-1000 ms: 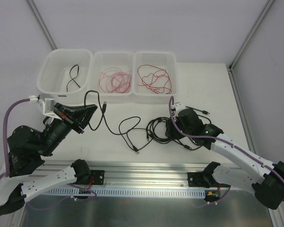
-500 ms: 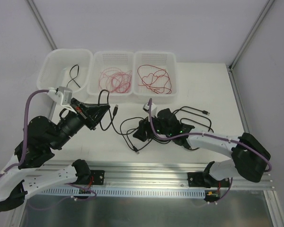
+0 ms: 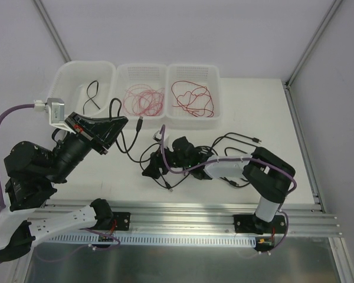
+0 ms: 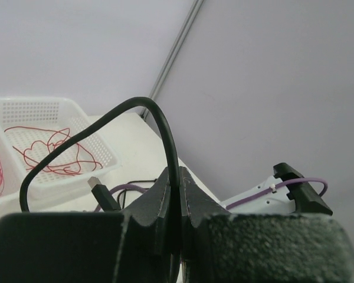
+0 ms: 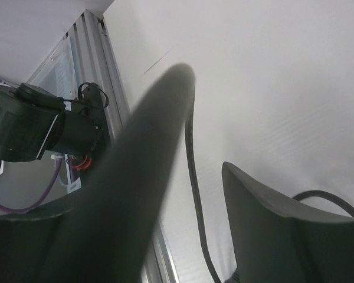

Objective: Untangle the cables

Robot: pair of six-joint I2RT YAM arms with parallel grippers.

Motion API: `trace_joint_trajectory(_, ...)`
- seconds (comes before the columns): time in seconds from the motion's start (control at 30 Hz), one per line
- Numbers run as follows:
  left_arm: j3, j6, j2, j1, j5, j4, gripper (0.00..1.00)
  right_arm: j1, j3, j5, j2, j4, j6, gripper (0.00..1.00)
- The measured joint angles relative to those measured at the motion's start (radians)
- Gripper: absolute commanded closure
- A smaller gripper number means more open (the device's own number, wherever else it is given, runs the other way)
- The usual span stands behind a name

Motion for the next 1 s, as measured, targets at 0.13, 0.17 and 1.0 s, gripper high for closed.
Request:
trace_joint_trajectory(0.13, -0.001, 0.000, 0.005, 0.000, 0.000, 0.000, 1.00, 0.021, 0.023, -0.021, 0.072, 0.026, 0.017, 0.51)
trace_joint_trajectory(0.17, -0.002, 0.000, 0.004, 0.000, -0.001, 0.000, 1.00, 0.026, 0.023, -0.026, 0.080, 0.025, 0.020, 0.54)
trace_joint_trajectory(1.0, -0.312, 0.017, -0.181, 0.000, -0.135, 0.015, 1.00, 0.130, -0.091, 0.047, 0.020, -0.211, -0.090, 0.56)
